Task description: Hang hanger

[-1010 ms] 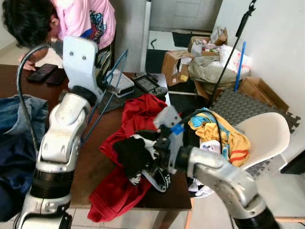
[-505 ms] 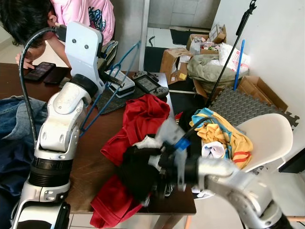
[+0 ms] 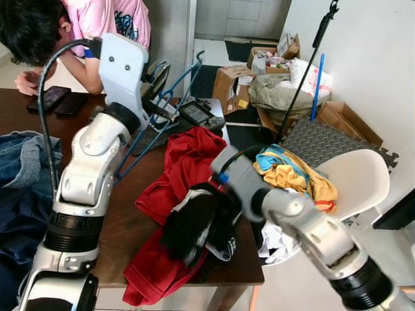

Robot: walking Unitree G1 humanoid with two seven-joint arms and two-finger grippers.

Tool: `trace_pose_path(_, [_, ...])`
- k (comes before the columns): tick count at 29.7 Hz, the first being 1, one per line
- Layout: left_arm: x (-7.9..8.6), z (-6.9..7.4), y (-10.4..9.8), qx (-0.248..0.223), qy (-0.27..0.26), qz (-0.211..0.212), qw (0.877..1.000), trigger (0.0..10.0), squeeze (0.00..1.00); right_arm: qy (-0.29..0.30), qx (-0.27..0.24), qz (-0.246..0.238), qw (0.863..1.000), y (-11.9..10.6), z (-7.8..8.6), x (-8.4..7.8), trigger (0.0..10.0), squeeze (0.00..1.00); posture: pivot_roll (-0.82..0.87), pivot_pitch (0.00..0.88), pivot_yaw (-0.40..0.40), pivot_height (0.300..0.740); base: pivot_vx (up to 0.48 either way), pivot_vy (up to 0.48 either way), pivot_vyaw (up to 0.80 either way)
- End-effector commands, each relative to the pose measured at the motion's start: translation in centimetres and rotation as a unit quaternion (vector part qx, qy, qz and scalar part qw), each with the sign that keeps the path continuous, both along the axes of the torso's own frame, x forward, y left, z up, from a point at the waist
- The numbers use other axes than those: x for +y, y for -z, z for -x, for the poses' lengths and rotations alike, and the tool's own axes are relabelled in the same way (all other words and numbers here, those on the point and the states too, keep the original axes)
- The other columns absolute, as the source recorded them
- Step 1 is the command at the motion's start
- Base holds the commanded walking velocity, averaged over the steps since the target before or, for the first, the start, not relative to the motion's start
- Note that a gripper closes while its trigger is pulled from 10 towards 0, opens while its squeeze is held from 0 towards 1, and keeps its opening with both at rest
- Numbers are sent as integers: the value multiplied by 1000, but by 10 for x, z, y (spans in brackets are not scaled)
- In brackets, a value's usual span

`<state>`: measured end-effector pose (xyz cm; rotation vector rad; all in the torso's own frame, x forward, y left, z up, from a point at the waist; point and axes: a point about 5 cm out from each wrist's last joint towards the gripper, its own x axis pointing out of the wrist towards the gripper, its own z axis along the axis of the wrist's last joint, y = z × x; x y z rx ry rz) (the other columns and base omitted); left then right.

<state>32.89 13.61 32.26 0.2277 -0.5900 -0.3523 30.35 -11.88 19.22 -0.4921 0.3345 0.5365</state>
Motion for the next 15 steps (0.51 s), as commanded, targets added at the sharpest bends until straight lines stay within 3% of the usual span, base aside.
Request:
trace_pose_path(1, [-5,1,-3,-7,9,4,1000,10000,0,36,3,3,999,-2,-3,-14,10000,1000,25,58,-71,740,0,0,0])
trace_pose_path(2, [-6,1,-2,-8,11,5,1000,10000,0,47,3,5,999,-5,-4,-22,10000,1000,24,60,-73,740,0,0,0])
trace_pose_path(6, [-6,2,-1,-6,13,6,1000,10000,0,28,7,16,999,-10,-1,-27,10000,976,19,60,-74,740,0,0,0])
trace_pose_path(7, [-7,2,0,-6,15,7,1000,10000,0,-18,11,23,1000,-17,5,-29,10000,812,18,61,-74,740,0,0,0])
trace_pose_path(8, [-7,2,0,-6,15,7,1000,10000,0,-18,11,23,1000,-17,5,-29,10000,812,18,61,-74,740,0,0,0])
trace_pose_path(9, [-7,3,0,-5,17,9,1000,10000,0,-71,18,43,996,-25,13,-36,10000,780,16,60,-75,740,0,0,0])
trace_pose_path(10, [-7,3,0,-5,17,9,1000,10000,0,-71,18,43,996,-25,13,-36,10000,780,16,60,-75,740,0,0,0])
trace_pose_path(11, [-8,3,0,-6,18,10,1000,10000,0,-109,27,39,993,-35,19,-43,10000,765,12,59,-78,740,0,0,0])
trace_pose_path(13, [-8,3,0,-6,19,10,1000,10000,0,-139,28,27,990,-43,24,-46,10000,765,7,58,-78,740,0,0,0])
trace_pose_path(14, [-9,3,-1,-7,20,11,1000,10000,0,-184,44,-12,982,-50,35,-44,10000,761,8,58,-80,740,0,0,0])
trace_pose_path(15, [-9,3,-1,-7,20,11,1000,10000,0,-184,44,-12,982,-50,35,-44,10000,761,8,58,-80,740,0,0,0])
